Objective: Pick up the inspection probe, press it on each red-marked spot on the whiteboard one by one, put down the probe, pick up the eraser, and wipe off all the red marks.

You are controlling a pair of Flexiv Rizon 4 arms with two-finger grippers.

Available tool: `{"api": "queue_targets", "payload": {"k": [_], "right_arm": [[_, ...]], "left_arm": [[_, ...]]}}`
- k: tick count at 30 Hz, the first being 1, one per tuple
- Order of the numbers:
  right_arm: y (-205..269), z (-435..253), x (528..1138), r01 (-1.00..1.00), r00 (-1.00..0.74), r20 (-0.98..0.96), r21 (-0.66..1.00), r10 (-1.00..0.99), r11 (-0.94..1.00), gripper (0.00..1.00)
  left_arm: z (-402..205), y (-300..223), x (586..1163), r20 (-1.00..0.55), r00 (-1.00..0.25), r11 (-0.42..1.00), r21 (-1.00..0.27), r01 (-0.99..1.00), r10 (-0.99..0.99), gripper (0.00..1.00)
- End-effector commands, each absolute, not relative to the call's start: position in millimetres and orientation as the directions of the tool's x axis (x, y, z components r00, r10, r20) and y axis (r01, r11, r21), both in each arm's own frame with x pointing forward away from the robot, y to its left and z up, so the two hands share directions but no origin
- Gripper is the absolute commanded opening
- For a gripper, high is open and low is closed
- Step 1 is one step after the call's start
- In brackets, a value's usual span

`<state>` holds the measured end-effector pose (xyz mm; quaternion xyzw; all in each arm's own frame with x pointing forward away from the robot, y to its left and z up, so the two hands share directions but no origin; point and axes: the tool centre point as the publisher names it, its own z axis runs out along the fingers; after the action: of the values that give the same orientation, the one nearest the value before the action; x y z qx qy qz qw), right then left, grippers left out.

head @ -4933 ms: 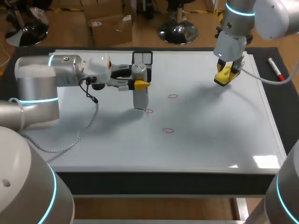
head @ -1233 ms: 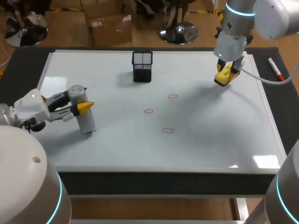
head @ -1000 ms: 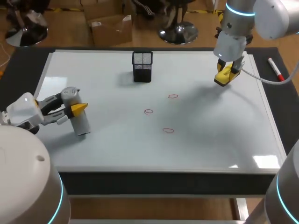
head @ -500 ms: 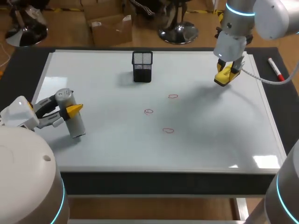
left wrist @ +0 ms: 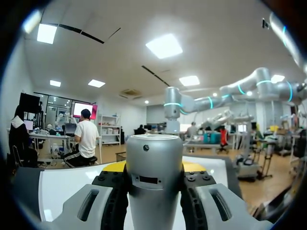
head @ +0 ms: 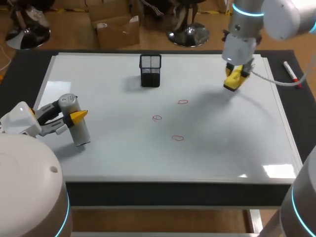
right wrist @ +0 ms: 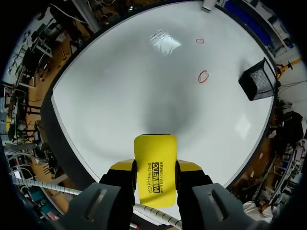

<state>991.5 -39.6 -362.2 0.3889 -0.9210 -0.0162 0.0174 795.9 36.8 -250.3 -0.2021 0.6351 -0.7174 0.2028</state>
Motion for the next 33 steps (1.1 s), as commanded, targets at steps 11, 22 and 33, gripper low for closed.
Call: {"api": "queue_targets", "payload": {"k": [11, 22, 33], "right_arm": [[82.7, -345.2, 985.5, -0.818, -0.575, 0.058, -0.021, -0.816, 0.575, 0.00], [145.2, -343.9, 950.1, -0.879, -0.476, -0.015, 0.013, -0.879, 0.476, 0.00], [181.7, -345.7, 909.1, -0.928, -0.369, -0.057, 0.069, -0.928, 0.365, 0.00]], "left_arm": [[-248.9, 36.6, 796.0, 0.032, -0.835, -0.110, -0.993, 0.034, -0.549, 0.00], [-248.9, 36.6, 796.0, 0.032, -0.835, -0.110, -0.993, 0.034, -0.549, 0.00], [-248.9, 36.6, 796.0, 0.032, -0.835, -0.110, -0.993, 0.034, -0.549, 0.00]]}}
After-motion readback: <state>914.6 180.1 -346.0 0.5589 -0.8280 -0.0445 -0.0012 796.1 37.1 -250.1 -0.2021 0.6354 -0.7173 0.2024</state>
